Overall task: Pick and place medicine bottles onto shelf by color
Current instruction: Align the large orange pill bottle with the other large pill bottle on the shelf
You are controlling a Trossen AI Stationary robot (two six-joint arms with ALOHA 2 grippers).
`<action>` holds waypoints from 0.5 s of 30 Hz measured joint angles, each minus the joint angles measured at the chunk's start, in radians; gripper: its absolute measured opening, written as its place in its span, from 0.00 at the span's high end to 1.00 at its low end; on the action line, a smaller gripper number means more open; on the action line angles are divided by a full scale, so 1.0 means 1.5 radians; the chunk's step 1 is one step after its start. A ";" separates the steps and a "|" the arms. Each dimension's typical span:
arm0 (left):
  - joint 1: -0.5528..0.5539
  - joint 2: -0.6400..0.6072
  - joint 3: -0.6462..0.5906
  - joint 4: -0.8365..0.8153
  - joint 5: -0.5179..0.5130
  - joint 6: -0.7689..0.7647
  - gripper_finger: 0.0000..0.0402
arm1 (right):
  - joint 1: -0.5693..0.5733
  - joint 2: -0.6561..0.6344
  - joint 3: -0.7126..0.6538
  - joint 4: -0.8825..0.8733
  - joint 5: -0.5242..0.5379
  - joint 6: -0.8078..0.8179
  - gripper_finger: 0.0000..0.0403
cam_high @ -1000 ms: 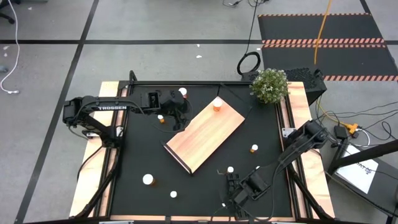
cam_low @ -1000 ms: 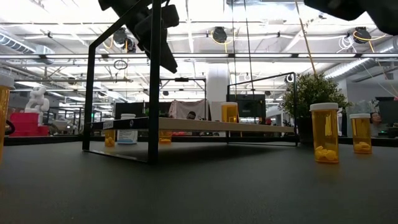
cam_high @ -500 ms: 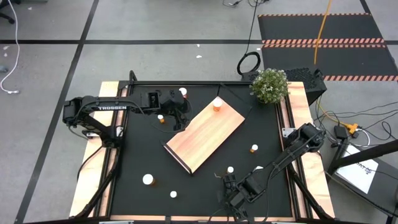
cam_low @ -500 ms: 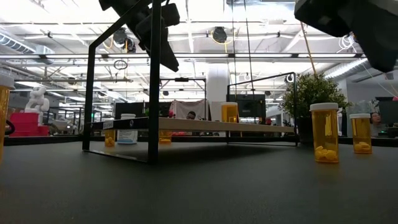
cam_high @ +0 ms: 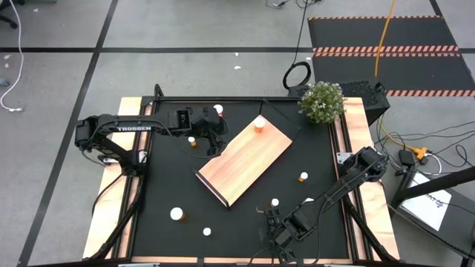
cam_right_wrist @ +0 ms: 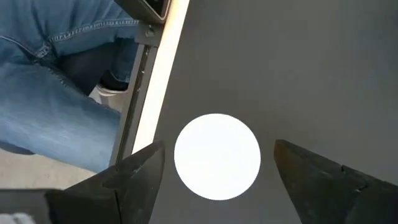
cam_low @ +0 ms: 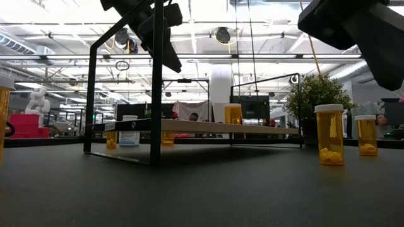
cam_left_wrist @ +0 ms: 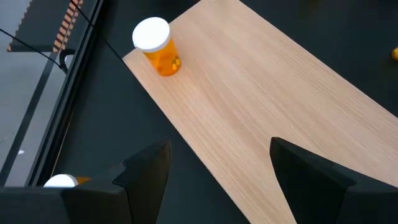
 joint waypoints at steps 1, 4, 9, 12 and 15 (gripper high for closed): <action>0.000 0.000 0.000 0.000 0.000 0.000 0.32 | 0.000 0.000 0.000 0.000 0.000 0.000 0.27; 0.000 0.000 0.000 0.000 0.000 0.000 0.32 | 0.000 0.000 0.000 -0.001 0.000 -0.009 0.28; 0.000 0.000 0.000 0.001 0.000 0.002 0.32 | 0.000 0.000 0.000 0.000 0.001 -0.015 0.29; 0.000 0.000 0.000 0.001 0.000 0.006 0.32 | 0.000 -0.001 -0.016 0.027 0.001 -0.017 0.29; 0.000 0.000 0.000 0.001 0.000 0.005 0.32 | 0.000 0.000 -0.045 0.063 -0.001 -0.017 0.29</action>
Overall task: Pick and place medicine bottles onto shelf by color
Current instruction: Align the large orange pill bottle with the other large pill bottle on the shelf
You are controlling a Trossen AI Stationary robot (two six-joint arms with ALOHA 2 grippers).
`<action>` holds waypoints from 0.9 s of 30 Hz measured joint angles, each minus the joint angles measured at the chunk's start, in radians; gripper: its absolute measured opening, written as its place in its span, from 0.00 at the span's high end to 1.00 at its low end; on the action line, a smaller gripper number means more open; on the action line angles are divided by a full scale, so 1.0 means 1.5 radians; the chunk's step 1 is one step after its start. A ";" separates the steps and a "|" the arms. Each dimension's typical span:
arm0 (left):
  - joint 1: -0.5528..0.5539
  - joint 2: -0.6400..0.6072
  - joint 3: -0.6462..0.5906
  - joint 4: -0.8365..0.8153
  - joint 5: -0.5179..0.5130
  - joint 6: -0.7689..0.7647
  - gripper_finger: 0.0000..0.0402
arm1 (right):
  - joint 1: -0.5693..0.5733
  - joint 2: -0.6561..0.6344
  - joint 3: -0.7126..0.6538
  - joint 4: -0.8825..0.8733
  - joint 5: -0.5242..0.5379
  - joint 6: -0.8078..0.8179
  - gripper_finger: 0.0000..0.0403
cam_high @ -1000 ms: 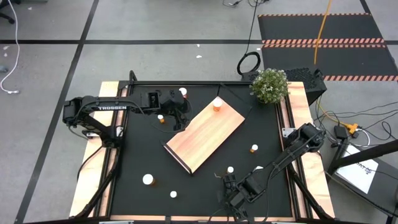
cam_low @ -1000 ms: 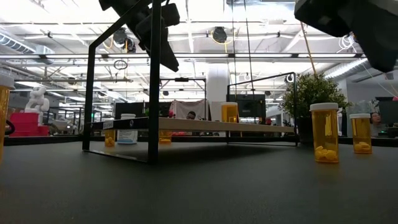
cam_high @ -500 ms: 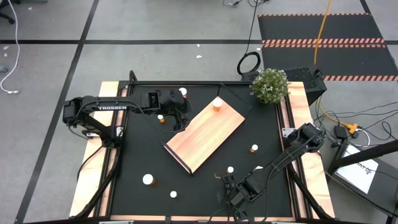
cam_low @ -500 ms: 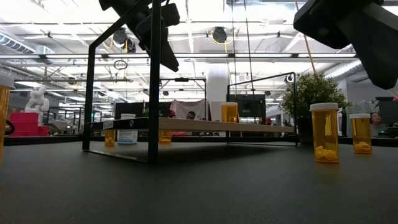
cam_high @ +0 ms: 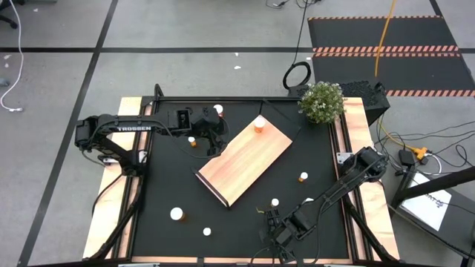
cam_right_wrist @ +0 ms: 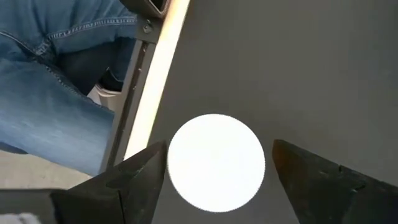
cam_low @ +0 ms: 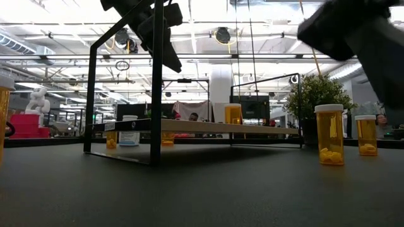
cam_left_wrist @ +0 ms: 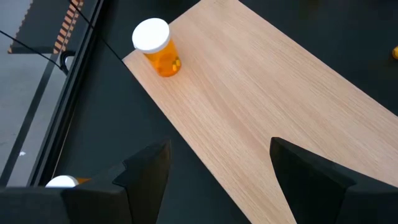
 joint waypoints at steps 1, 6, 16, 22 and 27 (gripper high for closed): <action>0.000 0.000 0.000 0.000 0.000 0.000 0.32 | 0.000 0.000 -0.007 0.011 0.001 0.000 0.29; 0.000 0.000 0.000 0.000 0.000 0.000 0.32 | 0.000 0.000 -0.016 0.036 0.016 -0.002 0.34; 0.000 0.000 0.000 0.000 0.000 0.000 0.32 | 0.000 -0.002 -0.016 0.032 0.016 0.000 0.51; 0.000 0.000 0.000 0.000 0.000 0.000 0.32 | -0.011 -0.032 -0.016 0.030 0.019 0.015 0.46; 0.000 0.000 0.000 0.000 0.000 0.004 0.32 | -0.033 -0.085 -0.016 0.001 0.020 0.037 0.44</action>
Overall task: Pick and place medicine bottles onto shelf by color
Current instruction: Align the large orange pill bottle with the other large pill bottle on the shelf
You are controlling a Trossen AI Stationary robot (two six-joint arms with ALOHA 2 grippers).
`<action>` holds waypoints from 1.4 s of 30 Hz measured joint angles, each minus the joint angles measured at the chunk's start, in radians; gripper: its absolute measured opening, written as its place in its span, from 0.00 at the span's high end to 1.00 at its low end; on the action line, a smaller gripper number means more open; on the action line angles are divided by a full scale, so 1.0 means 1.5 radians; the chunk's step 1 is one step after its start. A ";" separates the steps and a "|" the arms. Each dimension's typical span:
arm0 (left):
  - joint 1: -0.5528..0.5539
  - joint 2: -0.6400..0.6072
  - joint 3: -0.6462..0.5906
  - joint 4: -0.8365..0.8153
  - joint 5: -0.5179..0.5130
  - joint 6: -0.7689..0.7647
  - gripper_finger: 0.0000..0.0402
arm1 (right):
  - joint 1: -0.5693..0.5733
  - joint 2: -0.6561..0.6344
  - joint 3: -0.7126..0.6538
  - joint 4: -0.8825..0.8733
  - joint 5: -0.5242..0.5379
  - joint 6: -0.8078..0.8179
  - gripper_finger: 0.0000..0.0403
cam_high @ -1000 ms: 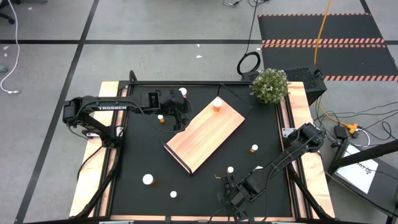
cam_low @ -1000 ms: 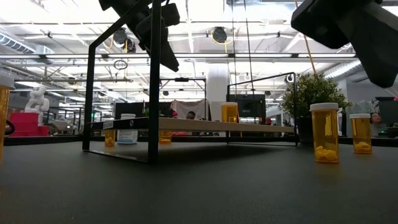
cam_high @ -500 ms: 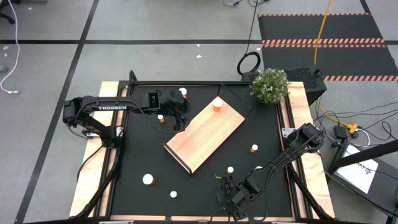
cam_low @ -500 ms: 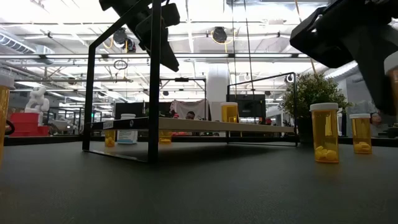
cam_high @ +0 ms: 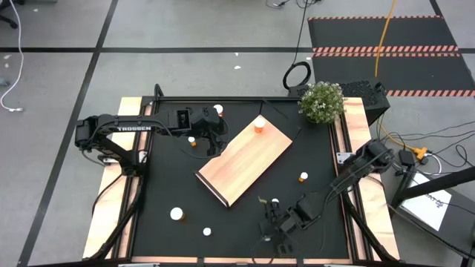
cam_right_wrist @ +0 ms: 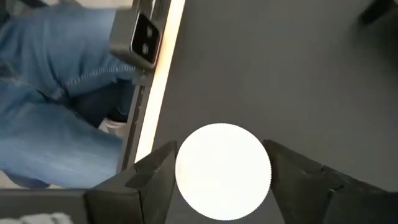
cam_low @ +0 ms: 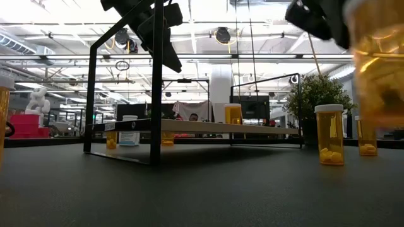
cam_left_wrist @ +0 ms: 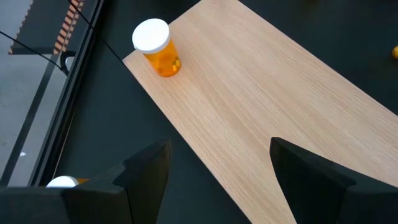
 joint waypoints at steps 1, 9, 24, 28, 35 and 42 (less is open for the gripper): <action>0.000 0.000 0.000 0.000 0.000 0.001 0.32 | -0.005 -0.011 0.000 -0.008 0.000 0.000 0.45; 0.000 0.000 0.000 0.000 0.000 0.002 0.32 | -0.051 -0.106 0.000 -0.064 0.052 -0.002 0.49; 0.000 0.000 0.000 0.000 0.000 0.001 0.32 | -0.202 -0.225 0.000 -0.191 0.066 -0.046 0.48; 0.000 0.000 0.000 0.000 0.000 -0.002 0.32 | -0.258 -0.240 0.000 -0.220 0.065 -0.074 0.47; 0.000 0.000 0.000 0.000 0.000 -0.002 0.32 | -0.367 -0.251 0.000 -0.270 0.063 -0.141 0.47; 0.000 0.000 0.000 0.001 0.000 -0.004 0.32 | -0.470 -0.251 0.000 -0.269 0.028 -0.197 0.47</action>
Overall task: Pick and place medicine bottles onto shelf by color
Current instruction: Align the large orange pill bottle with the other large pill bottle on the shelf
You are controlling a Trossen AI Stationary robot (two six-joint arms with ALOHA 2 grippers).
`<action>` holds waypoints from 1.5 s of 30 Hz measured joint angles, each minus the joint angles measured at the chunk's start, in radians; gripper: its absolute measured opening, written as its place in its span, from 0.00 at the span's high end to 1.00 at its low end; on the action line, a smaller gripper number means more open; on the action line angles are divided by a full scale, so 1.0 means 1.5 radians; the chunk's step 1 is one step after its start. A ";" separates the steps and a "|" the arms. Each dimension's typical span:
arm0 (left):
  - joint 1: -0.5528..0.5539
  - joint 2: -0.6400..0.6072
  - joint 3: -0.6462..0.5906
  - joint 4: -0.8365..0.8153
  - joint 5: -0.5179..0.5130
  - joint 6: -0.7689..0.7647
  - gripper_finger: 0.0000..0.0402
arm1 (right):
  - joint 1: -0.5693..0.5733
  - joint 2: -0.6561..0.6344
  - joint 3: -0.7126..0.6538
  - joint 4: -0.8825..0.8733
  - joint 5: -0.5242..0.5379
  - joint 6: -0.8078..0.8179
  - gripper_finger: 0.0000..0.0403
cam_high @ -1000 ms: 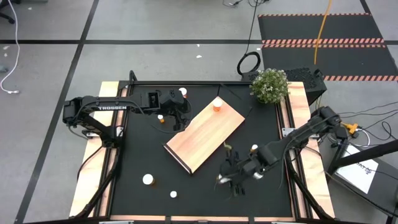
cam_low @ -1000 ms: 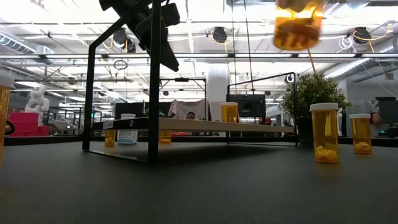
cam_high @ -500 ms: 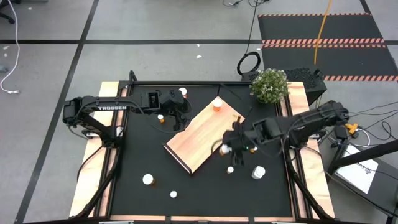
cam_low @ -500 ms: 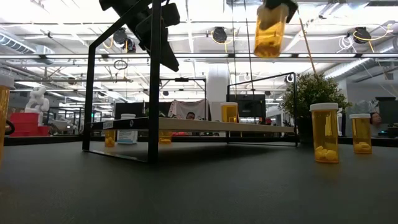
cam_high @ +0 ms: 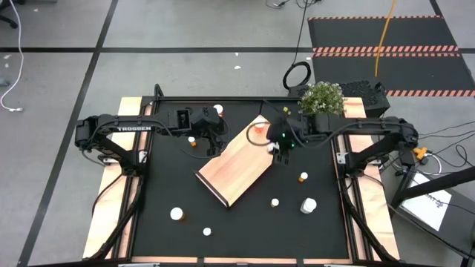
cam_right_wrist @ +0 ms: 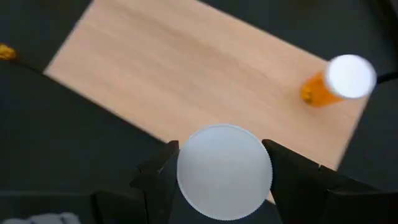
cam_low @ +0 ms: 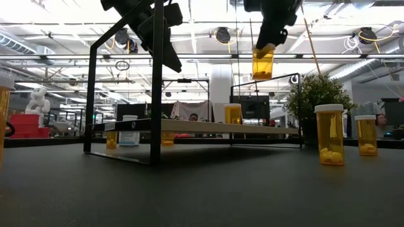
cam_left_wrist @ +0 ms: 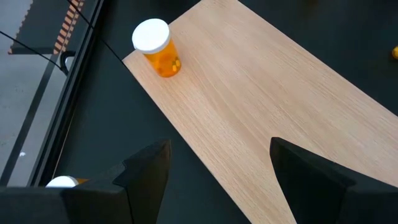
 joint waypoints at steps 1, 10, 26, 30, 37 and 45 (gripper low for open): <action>0.000 0.000 0.000 0.000 0.000 0.000 0.32 | -0.012 0.000 0.000 0.000 0.000 -0.006 0.47; 0.000 0.000 0.000 0.000 0.000 -0.001 0.32 | -0.091 0.024 0.000 0.011 0.000 -0.055 0.47; -0.013 0.000 0.000 0.000 0.001 0.002 0.32 | -0.126 0.093 -0.050 0.083 -0.018 -0.117 0.47; -0.013 0.000 0.000 0.000 0.000 0.002 0.32 | -0.127 0.093 -0.088 0.121 -0.018 -0.117 0.47; -0.013 0.000 0.000 0.001 0.000 0.002 0.32 | -0.127 0.090 -0.115 0.146 -0.003 -0.124 0.47; -0.013 0.000 0.000 0.002 0.000 0.002 0.32 | -0.129 0.090 -0.116 0.144 -0.004 -0.122 0.47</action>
